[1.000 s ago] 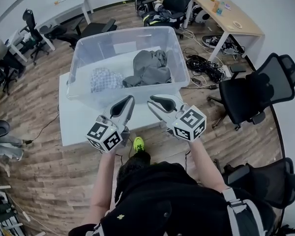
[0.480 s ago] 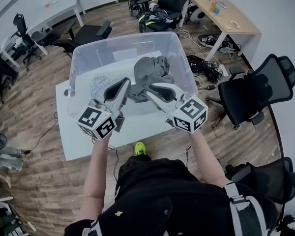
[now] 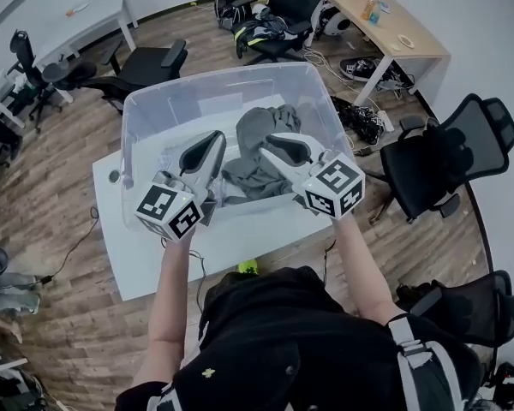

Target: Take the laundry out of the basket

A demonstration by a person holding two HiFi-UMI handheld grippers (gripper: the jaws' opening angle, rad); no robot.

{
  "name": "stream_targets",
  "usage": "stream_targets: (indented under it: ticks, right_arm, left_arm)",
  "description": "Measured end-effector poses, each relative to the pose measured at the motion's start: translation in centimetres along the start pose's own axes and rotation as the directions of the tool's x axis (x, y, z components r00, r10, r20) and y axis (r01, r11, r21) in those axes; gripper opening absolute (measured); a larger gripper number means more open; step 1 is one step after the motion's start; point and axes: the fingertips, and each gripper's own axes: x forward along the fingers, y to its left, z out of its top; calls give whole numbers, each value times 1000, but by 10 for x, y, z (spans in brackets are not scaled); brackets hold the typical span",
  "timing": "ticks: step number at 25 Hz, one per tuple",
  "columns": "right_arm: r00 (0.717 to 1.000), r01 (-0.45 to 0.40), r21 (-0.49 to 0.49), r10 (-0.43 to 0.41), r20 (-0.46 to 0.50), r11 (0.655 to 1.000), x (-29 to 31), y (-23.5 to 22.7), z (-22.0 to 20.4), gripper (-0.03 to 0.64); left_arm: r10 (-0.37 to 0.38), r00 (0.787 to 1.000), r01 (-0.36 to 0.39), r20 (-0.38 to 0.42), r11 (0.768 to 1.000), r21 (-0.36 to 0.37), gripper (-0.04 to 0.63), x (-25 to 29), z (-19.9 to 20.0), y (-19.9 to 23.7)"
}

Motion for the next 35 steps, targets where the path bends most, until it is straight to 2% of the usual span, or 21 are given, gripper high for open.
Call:
stream_targets:
  ticks: [5, 12, 16, 22, 27, 30, 35]
  right_arm:
    - [998, 5, -40, -8, -67, 999, 26, -12, -7, 106]
    - [982, -10, -91, -8, -190, 996, 51, -34, -32, 122]
    - [959, -45, -91, 18, -282, 995, 60, -54, -55, 169]
    - [894, -142, -64, 100, -437, 988, 79, -70, -107, 240]
    - [805, -235, -45, 168, -569, 971, 94, -83, -157, 386]
    - [775, -244, -16, 185, -604, 970, 102, -95, -186, 458]
    - [707, -235, 18, 183, -683, 972, 108, -116, -241, 512]
  left_arm:
    - [2, 1000, -2, 13, 1000, 18, 8, 15, -2, 31]
    - [-4, 1000, 4, -17, 999, -37, 8, 30, -35, 46]
    - [4, 999, -7, -43, 998, -69, 8, 39, -53, 57]
    - [25, 996, -35, -84, 992, -118, 8, 53, -77, 68]
    - [57, 993, -72, -107, 987, -146, 8, 60, -92, 81]
    - [82, 991, -99, -108, 981, -166, 8, 62, -98, 90]
    - [110, 986, -132, -123, 972, -194, 8, 65, -108, 101]
